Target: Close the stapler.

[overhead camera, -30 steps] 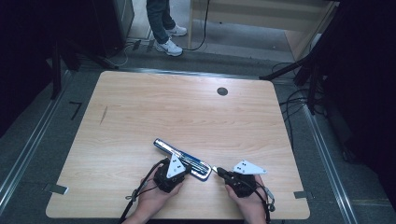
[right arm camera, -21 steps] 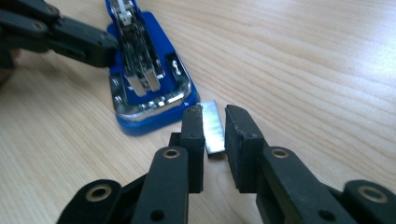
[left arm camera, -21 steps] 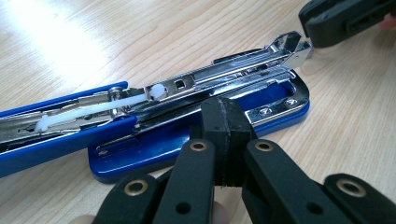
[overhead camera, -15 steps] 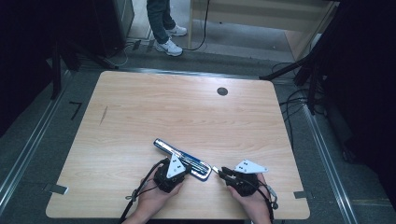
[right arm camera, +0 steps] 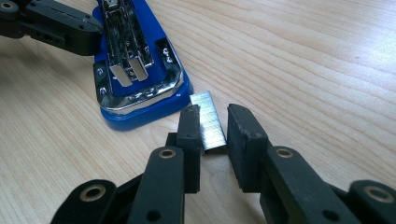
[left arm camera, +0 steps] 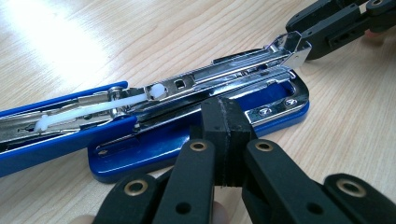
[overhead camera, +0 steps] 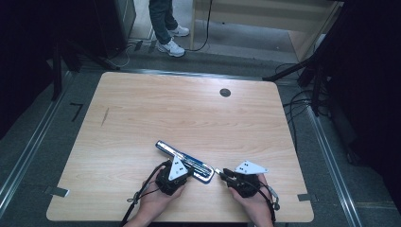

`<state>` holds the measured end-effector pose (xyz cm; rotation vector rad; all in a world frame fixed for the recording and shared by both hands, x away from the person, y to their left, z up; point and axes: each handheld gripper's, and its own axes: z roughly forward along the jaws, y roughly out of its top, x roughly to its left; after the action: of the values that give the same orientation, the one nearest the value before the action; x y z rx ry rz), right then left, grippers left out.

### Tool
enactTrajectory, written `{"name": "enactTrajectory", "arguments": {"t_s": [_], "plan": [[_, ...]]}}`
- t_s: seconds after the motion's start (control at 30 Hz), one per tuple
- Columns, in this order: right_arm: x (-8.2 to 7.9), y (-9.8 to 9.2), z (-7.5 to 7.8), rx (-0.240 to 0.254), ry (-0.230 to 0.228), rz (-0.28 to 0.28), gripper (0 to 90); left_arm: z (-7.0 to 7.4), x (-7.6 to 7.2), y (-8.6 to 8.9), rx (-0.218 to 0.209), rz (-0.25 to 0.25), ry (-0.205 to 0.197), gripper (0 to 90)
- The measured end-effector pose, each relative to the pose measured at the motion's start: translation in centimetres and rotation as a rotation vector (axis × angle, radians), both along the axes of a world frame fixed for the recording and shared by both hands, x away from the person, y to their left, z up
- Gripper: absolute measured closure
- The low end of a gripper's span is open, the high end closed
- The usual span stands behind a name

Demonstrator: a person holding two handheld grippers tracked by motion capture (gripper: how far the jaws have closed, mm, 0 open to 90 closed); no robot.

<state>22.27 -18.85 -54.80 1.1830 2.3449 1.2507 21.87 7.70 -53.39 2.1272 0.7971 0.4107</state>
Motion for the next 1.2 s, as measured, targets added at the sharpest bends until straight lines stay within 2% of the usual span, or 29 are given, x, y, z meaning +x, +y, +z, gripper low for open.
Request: {"name": "enactTrajectory", "arguments": {"t_s": [0.33,0.47,0.53,0.83,1.2], "plan": [[-0.1,0.2,0.0,-0.01,-0.012,0.004,79.5,0.0,0.0,0.0,-0.001,0.0,0.0,90.0],[-0.1,0.3,0.1,-0.012,-0.003,-0.004,79.6,0.0,0.0,0.0,-0.001,0.0,0.0,90.0],[-0.2,0.2,0.5,0.009,-0.01,-0.003,79.6,0.0,0.0,0.0,-0.002,0.0,0.0,90.0],[-0.5,-0.2,1.9,0.042,-0.034,-0.017,79.5,0.0,0.0,0.0,0.0,0.0,0.0,90.0],[-0.7,-0.6,3.2,0.051,-0.06,-0.009,79.6,0.0,0.0,0.0,0.0,0.0,-0.001,90.0]]}}
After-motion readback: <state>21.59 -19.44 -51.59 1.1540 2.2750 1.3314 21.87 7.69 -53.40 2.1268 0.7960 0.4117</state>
